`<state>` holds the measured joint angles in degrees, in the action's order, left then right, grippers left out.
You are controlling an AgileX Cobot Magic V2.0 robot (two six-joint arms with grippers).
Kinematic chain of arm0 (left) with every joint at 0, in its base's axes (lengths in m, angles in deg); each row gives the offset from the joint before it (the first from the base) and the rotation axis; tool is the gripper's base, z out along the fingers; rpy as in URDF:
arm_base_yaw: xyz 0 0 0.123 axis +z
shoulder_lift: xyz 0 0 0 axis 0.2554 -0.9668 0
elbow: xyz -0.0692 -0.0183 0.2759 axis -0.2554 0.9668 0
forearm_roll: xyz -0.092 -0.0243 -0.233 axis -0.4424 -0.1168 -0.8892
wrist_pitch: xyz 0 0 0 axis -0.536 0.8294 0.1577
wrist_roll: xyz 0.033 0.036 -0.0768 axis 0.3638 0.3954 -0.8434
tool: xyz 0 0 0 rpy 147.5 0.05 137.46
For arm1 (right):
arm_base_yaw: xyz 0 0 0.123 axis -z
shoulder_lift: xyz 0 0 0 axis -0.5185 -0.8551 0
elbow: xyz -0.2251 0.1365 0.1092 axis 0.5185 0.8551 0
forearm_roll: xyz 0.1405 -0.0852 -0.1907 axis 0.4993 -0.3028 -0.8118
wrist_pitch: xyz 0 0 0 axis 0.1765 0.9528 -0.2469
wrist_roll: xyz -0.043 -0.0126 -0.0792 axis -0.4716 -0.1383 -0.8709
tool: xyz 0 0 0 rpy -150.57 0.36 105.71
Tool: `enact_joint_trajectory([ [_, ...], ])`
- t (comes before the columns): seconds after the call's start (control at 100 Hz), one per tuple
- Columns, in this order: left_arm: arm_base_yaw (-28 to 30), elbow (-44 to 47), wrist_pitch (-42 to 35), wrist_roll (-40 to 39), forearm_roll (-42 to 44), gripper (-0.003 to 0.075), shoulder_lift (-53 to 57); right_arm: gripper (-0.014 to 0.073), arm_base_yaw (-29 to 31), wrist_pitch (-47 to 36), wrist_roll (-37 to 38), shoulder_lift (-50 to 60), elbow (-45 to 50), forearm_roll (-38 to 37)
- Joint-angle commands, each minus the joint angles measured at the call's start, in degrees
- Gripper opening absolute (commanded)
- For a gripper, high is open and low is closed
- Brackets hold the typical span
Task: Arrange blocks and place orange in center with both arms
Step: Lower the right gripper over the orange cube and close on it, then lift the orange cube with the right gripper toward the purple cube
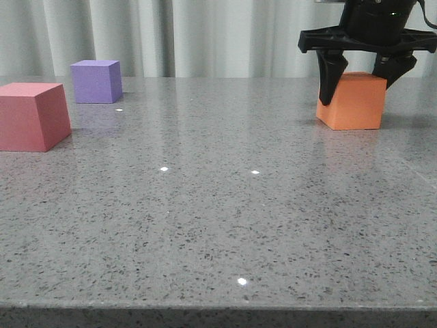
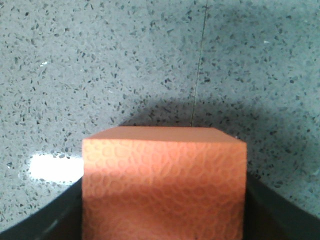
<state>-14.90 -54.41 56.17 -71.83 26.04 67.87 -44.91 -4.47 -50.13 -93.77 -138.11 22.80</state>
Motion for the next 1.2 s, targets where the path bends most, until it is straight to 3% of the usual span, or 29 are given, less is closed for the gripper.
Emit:
enact_joint_trajectory([
  [0.0,0.11,2.46,-4.56,-0.59,-0.01,-0.0020,2.09,0.0369,0.31,-0.92,-0.04,3.11,-2.12,0.31],
  [0.17,0.11,2.46,-4.56,-0.59,-0.01,-0.0020,2.09,0.0365,-0.84,1.29,0.98,3.39,-6.83,2.20],
  [0.33,0.11,2.46,-4.56,-0.59,-0.01,-0.0020,2.09,0.0365,-5.77,1.93,4.92,2.91,-13.18,2.20],
  [0.71,0.11,2.46,-4.56,-0.59,-0.01,-0.0020,2.09,0.0365,-19.20,10.20,19.83,-12.10,-36.48,-7.94],
  [0.95,0.11,2.46,-4.56,-0.59,-0.01,-0.0020,2.09,0.0365,-21.86,14.60,24.36,-21.36,-49.95,-8.87],
  [1.19,0.11,2.46,-4.56,-0.59,-0.01,-0.0020,2.09,0.0365,-22.15,14.43,25.83,-23.54,-51.76,-8.73],
])
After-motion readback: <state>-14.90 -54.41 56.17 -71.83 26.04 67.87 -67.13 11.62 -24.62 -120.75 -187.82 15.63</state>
